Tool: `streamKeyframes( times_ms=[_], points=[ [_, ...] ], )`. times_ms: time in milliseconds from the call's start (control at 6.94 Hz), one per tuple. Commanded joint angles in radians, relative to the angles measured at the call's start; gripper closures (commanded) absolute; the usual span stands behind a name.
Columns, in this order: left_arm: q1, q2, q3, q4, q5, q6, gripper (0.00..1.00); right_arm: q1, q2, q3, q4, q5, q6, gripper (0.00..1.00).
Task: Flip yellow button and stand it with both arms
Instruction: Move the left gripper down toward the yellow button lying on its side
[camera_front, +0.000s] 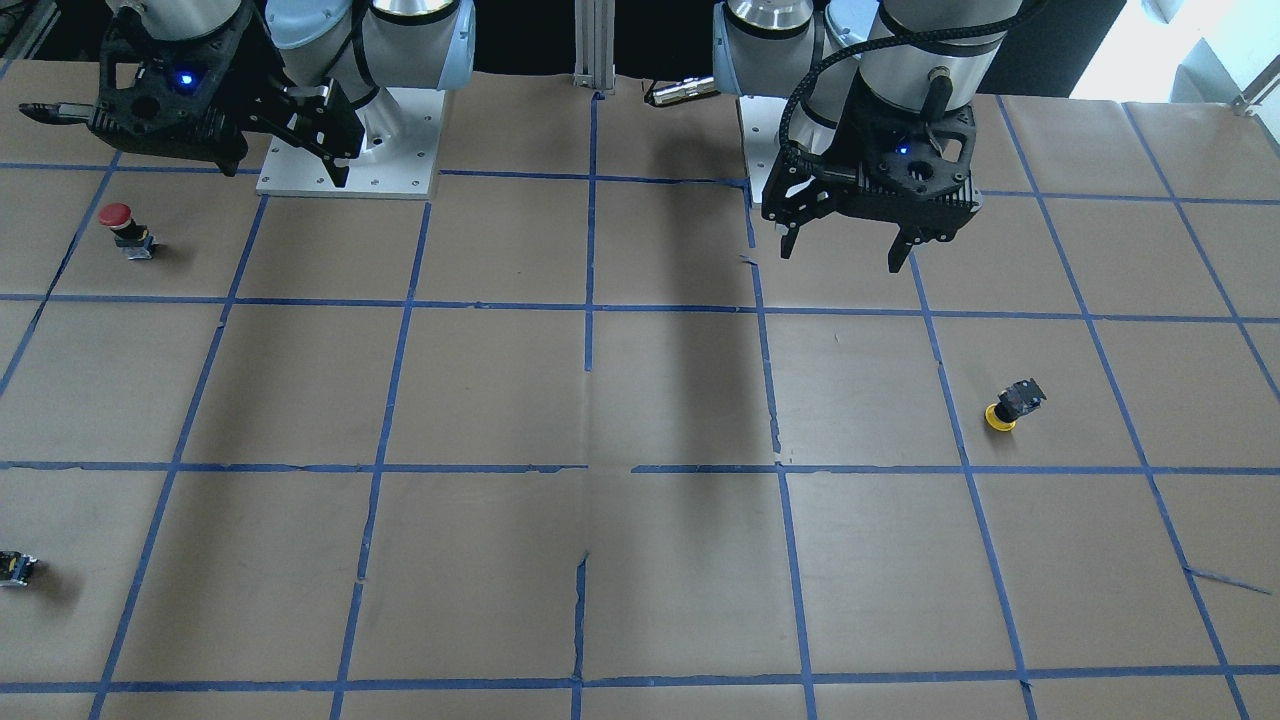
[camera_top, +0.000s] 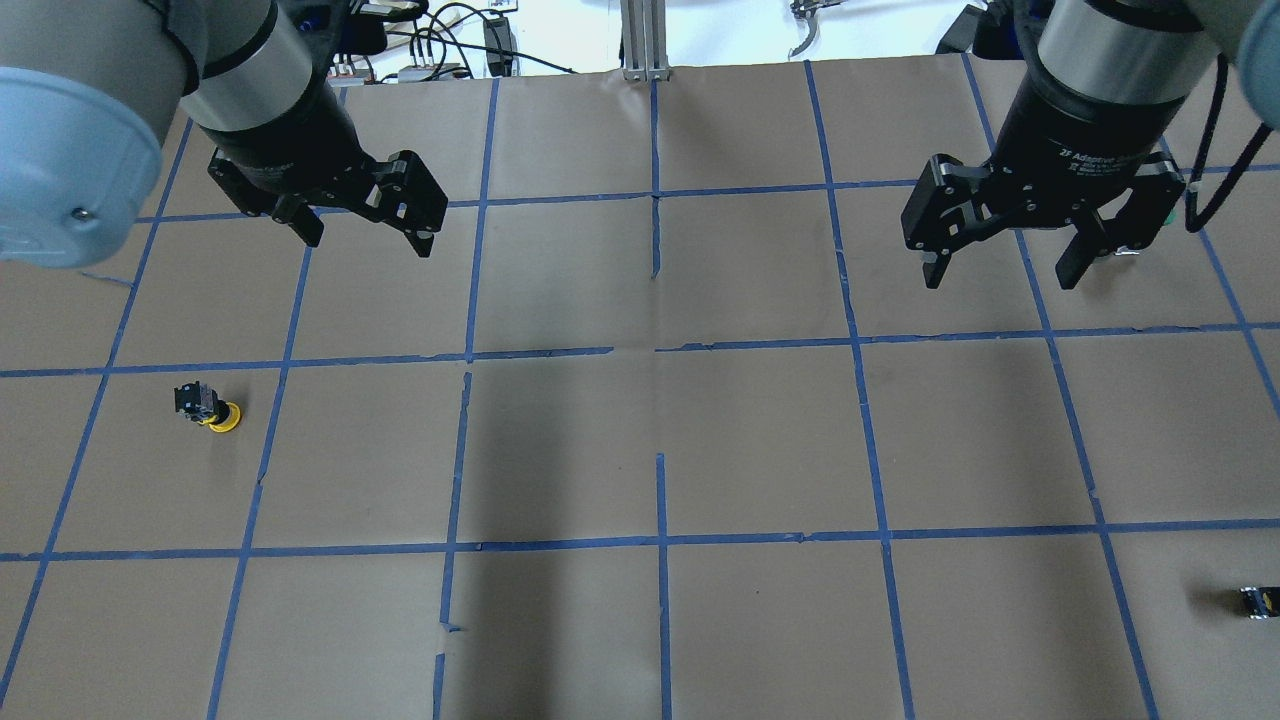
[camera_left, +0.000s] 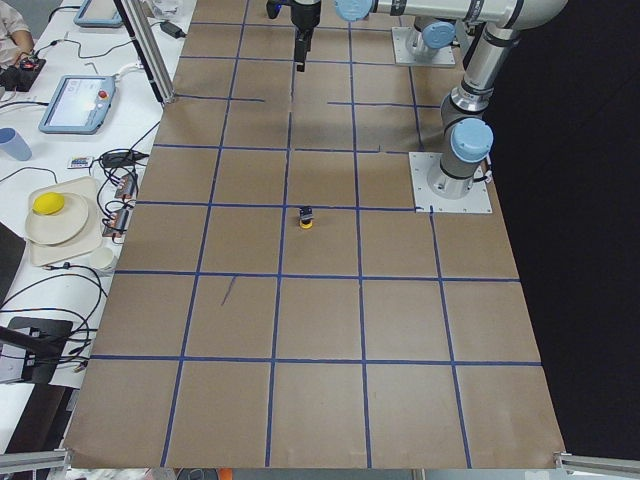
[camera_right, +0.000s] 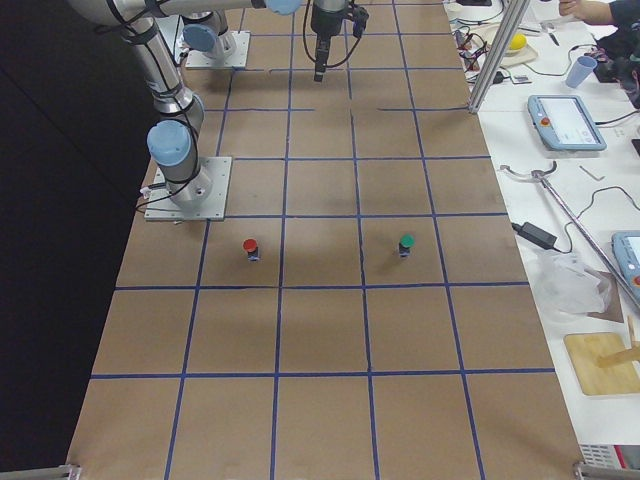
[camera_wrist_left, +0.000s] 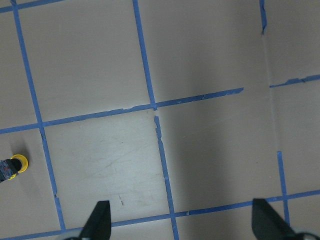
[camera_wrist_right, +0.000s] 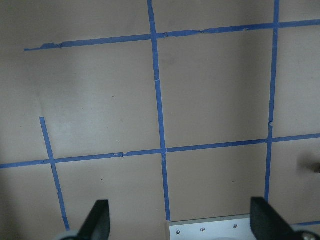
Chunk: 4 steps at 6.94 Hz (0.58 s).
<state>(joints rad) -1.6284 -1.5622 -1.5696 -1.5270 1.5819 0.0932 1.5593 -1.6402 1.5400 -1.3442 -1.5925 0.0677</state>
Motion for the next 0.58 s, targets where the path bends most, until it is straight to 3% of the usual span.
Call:
streamKeyframes(
  times_ms=[0,144,432],
  points=[
    [0.015,0.005,-0.001,-0.001,0.001,0.011,0.00,-0.004,-0.001,0.000,-0.007,0.002,0.001,0.00],
    [0.075,0.007,-0.003,-0.008,0.007,0.014,0.00,-0.004,0.000,0.000,-0.004,0.005,0.003,0.00],
    [0.306,-0.018,-0.085,-0.016,0.004,0.073,0.00,-0.001,0.005,0.000,-0.001,0.014,0.007,0.00]
  ],
)
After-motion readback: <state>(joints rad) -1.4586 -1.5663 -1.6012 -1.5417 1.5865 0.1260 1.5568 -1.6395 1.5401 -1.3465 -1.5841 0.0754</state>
